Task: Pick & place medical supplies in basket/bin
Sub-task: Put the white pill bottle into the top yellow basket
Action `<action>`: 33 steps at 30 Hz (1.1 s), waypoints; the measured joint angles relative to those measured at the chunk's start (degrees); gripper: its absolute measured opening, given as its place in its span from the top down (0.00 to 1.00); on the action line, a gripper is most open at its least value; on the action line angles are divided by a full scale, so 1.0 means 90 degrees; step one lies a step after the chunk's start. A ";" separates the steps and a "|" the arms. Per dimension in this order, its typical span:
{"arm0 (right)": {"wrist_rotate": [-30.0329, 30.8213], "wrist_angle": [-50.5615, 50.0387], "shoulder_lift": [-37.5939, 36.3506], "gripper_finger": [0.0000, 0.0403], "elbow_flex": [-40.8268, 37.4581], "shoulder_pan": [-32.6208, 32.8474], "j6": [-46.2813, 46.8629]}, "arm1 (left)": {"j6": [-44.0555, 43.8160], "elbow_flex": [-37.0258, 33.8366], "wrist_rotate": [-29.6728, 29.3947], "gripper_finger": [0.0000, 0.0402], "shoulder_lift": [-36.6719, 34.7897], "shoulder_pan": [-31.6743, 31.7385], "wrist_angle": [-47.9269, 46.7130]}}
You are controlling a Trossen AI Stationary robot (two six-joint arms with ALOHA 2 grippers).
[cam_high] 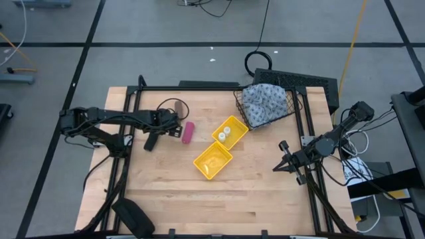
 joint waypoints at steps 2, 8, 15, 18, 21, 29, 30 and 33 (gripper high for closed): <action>0.0000 0.0000 -0.0002 1.00 0.0000 0.0000 0.0001 | -0.0002 0.0000 0.0000 0.42 0.0000 -0.0002 -0.0016; -0.0002 0.0000 -0.0002 1.00 0.0000 -0.0002 0.0002 | 0.0033 0.0086 -0.0005 0.42 0.0000 0.0045 -0.0136; -0.0001 0.0000 -0.0002 1.00 0.0001 -0.0001 0.0002 | 0.0139 0.0146 0.0107 0.42 0.0000 0.0152 -0.0165; -0.0002 0.0000 -0.0002 1.00 0.0002 0.0000 0.0002 | 0.0137 0.0146 0.0107 0.42 0.0000 0.0165 -0.0166; 0.0000 0.0000 0.0000 1.00 0.0000 -0.0002 0.0002 | 0.0129 0.0146 0.0109 0.42 0.0000 0.0165 -0.0167; -0.0002 0.0000 -0.0001 1.00 0.0000 -0.0001 0.0001 | 0.0071 0.0146 0.0108 0.42 0.0000 0.0163 -0.0166; -0.0002 0.0000 0.0000 1.00 0.0001 -0.0002 0.0000 | 0.0063 0.0146 0.0107 0.42 0.0000 0.0163 -0.0165; 0.0000 0.0000 0.0000 1.00 0.0000 0.0000 0.0000 | 0.0047 0.0146 0.0107 0.43 0.0000 0.0163 -0.0166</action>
